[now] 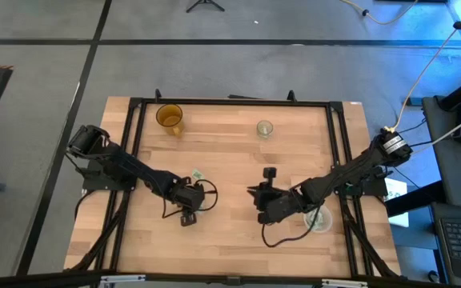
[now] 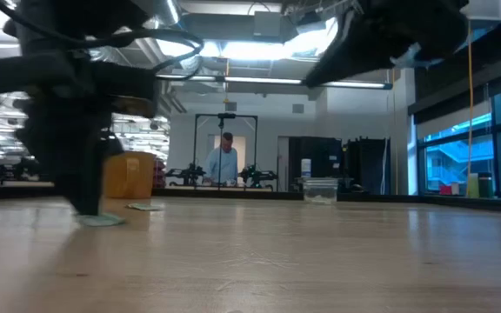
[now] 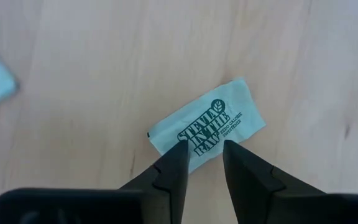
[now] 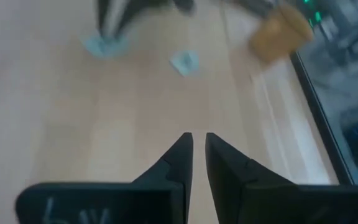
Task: Pick and place Stevia / Truvia into bins
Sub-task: Put the stevia packet into the transparent container
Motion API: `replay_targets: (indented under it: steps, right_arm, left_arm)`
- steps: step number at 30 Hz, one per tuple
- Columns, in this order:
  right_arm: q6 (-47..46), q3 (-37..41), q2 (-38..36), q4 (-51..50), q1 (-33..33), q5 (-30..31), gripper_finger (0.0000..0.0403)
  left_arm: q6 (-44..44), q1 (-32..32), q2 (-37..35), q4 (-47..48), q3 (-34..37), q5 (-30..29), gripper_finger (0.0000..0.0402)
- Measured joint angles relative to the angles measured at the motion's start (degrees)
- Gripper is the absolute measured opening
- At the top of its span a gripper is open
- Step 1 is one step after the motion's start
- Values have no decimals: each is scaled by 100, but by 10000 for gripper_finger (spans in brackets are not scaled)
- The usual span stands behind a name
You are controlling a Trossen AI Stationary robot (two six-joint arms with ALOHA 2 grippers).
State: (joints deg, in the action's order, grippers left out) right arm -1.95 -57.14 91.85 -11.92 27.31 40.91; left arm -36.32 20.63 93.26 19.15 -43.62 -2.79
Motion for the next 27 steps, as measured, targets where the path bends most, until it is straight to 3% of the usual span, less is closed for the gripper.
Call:
replay_targets:
  steps: [7, 17, 24, 27]
  right_arm:
    - [655, 133, 0, 605, 7, -901, 48]
    - [602, 135, 126, 483, -247, -978, 49]
    - [675, 135, 502, 866, -426, -1587, 52]
    - [640, 135, 686, 1104, -426, -1555, 69]
  left_arm:
    - [256, -228, 542, -1390, -13, -6, 68]
    - [675, -513, 952, -2608, 3, 71, 54]
    - [818, -648, 1203, -3246, 7, 112, 52]
    - [936, -676, 1297, -3503, 7, 112, 54]
